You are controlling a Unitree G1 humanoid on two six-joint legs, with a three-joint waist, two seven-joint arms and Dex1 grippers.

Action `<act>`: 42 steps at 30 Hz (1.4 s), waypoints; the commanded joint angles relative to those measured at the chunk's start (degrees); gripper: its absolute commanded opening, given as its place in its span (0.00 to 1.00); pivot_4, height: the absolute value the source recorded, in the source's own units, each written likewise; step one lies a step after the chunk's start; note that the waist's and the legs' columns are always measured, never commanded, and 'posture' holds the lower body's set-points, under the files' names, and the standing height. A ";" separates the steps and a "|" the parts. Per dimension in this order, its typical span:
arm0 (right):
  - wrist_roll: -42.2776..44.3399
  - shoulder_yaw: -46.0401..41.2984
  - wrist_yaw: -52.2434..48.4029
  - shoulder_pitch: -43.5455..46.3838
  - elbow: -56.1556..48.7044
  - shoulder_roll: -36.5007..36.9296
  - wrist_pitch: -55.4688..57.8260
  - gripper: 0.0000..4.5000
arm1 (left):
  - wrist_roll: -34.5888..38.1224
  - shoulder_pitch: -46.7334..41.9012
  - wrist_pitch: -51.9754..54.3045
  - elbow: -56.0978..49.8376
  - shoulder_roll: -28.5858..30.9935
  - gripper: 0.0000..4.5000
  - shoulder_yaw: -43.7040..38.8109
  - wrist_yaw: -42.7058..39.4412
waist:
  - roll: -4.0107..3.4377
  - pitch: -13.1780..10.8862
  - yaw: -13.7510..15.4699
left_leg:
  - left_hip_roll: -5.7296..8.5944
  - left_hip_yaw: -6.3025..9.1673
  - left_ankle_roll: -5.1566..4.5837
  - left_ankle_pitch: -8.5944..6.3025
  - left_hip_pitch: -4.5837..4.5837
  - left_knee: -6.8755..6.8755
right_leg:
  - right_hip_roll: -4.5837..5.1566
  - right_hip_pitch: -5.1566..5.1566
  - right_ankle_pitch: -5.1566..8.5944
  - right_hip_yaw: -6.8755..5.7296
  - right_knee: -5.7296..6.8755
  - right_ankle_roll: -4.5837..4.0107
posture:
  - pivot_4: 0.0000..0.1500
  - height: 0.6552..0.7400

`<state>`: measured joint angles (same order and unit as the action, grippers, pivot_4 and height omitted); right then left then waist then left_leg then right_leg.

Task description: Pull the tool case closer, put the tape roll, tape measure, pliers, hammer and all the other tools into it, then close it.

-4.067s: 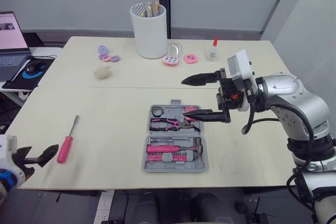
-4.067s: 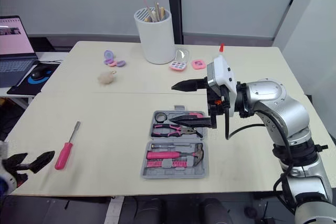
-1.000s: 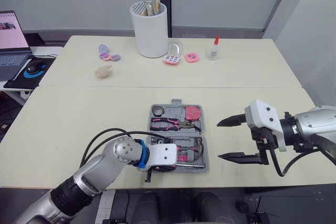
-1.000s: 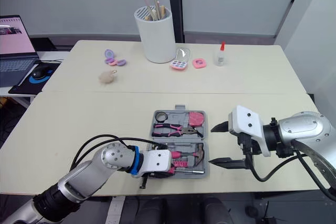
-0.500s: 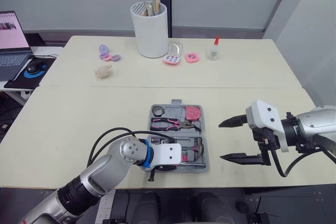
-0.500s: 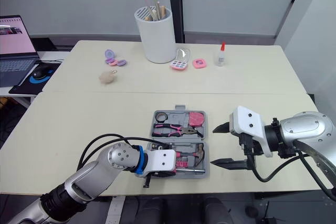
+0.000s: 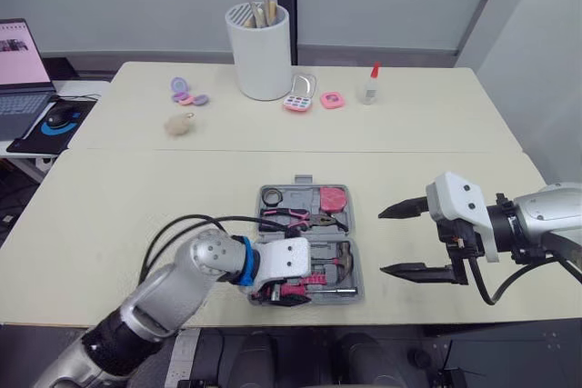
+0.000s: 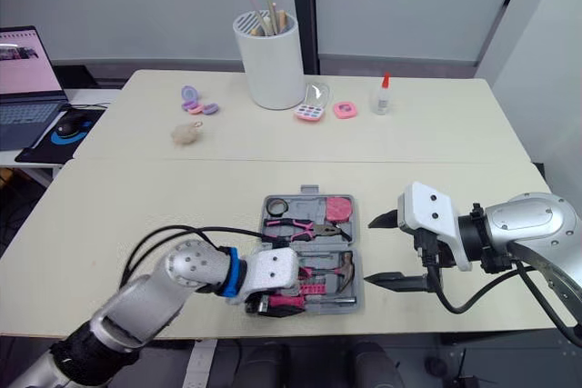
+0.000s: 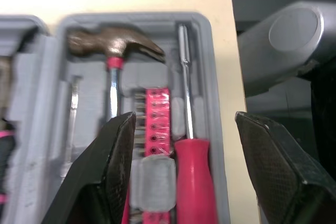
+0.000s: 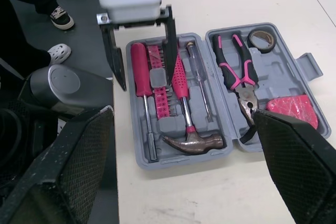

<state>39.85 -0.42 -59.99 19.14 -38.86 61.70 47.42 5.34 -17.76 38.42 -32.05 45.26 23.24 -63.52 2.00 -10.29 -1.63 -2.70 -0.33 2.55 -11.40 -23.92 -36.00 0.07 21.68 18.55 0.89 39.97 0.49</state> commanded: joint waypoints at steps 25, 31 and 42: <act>0.26 -0.76 -1.34 0.42 0.07 1.63 -1.73 1.00 | 0.12 12.05 -20.64 8.44 0.66 0.00 -2.79 1.67 | -0.03 0.01 0.13 | -0.04 0.01 0.00 0.00 0.04 -0.01 | 0.08 -0.06 -0.02 -0.01 -0.03 -0.03 | 1.00 1.00; 0.25 -0.58 -1.09 0.70 0.03 1.43 -1.63 1.00 | -2.03 12.09 -22.25 11.19 -0.61 0.00 -1.16 2.77 | -0.03 0.02 0.14 | -0.02 -0.01 0.00 0.00 0.04 -0.01 | 0.08 -0.06 -0.02 0.00 -0.03 -0.03 | 1.00 1.00; 0.27 -1.05 -0.78 0.28 -0.42 1.59 -0.79 1.00 | -5.33 11.46 -25.08 19.11 -4.80 0.00 2.12 3.38 | -0.05 0.04 0.10 | -0.02 -0.01 0.00 0.00 0.04 -0.01 | 0.08 -0.08 -0.03 0.00 -0.02 -0.05 | 1.00 1.00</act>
<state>39.56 0.66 -60.86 19.02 -38.03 62.54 46.86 1.45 -7.38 13.67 -13.80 40.58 23.30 -59.54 1.95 -10.26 -1.53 -2.72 -0.34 2.55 -11.40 -23.88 -36.01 0.16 21.61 18.52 0.89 39.94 0.44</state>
